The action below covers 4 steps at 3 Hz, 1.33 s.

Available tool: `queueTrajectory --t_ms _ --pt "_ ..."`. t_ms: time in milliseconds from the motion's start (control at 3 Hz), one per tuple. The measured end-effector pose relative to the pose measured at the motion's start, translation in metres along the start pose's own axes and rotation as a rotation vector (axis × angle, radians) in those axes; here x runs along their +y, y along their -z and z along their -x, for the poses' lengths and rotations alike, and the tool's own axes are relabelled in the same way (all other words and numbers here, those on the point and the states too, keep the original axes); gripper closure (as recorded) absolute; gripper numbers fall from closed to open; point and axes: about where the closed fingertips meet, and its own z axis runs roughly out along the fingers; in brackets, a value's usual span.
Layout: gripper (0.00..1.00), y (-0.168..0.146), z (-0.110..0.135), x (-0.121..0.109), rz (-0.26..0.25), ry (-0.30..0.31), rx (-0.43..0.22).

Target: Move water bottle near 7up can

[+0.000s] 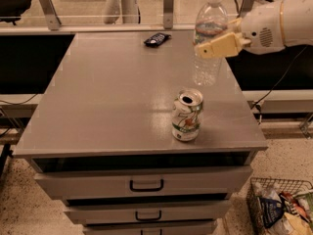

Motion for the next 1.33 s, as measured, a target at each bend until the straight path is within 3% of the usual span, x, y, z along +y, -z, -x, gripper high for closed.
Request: queueTrajectory --t_ms 333,667,1000,1333 --pt "1.0 0.014 -0.023 0.008 0.067 -0.03 0.004" --pt "1.0 0.014 -0.023 0.008 0.067 -0.03 0.004" --pt "1.0 0.017 -0.028 0.01 0.109 -0.017 0.021" --pt "1.0 0.033 -0.039 0.016 0.209 0.013 0.061"
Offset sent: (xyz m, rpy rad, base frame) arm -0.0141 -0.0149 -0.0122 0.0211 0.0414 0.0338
